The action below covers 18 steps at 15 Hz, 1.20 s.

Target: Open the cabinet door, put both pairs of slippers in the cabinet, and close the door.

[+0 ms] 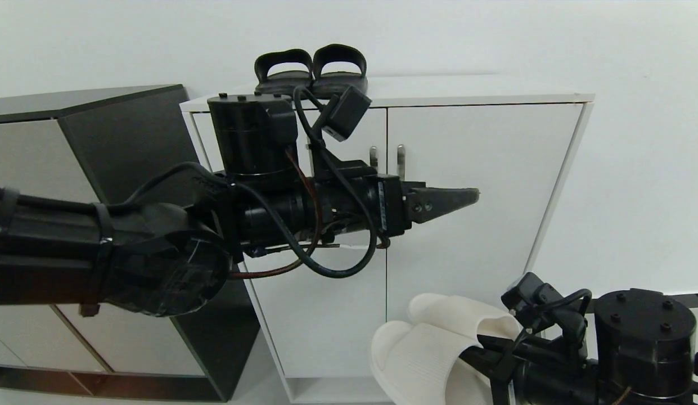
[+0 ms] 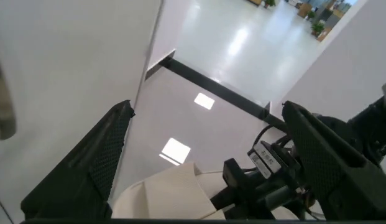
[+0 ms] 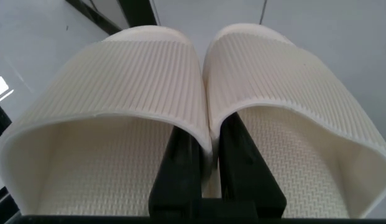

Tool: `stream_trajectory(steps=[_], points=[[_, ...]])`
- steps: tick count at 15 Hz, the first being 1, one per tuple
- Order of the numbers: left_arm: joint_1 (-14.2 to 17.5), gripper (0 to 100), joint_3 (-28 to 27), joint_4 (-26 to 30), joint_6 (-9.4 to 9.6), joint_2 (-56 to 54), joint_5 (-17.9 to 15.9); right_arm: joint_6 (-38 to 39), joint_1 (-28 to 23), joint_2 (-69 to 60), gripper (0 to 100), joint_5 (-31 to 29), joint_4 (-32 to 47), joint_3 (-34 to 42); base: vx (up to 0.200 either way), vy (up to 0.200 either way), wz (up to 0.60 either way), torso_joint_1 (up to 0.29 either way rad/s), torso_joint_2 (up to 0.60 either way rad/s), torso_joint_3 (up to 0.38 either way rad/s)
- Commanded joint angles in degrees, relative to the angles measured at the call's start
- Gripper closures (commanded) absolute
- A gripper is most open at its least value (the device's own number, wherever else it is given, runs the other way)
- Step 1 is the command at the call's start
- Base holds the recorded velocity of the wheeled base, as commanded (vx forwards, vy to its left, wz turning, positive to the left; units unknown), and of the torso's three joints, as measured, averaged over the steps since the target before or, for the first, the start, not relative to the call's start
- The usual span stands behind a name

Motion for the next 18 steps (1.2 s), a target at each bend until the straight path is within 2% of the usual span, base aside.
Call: stream_trajectory(steps=[1,4,7,13,15,18], points=[[2.14,0,-1.11,0.17,-1.59,0.58,-1.68,0.01,0.02,-0.05,100,0.06,0.00,-0.13,0.000,0.000,0.00,0.000,0.00,0.000],[3.90,0,-1.20,0.00,-1.68,1.81,-1.06,0.01,0.02,-0.05,100,0.15,0.00,-0.48,0.000,0.000,0.00,0.000,0.00,0.000],[4.08,0,-4.45,-0.18,-1.59,3.92,4.65,-0.08,-0.07,-0.05,100,0.06,0.00,-0.66,0.000,0.000,0.00,0.000,0.00,0.000],[4.96,0,-7.17,1.23,-1.15,5.24,6.59,-0.16,0.02,-0.22,100,0.06,0.00,-0.57,0.000,0.000,0.00,0.000,0.00,0.000],[5.66,0,-8.23,1.23,-1.15,7.00,8.43,-0.51,0.02,-0.22,100,-0.02,0.00,-0.39,0.000,0.000,0.00,0.000,0.00,0.000],[6.45,0,-9.55,1.23,-1.15,9.37,8.61,-1.48,0.02,-0.22,100,0.06,0.00,-0.22,0.000,0.000,0.00,0.000,0.00,0.000]])
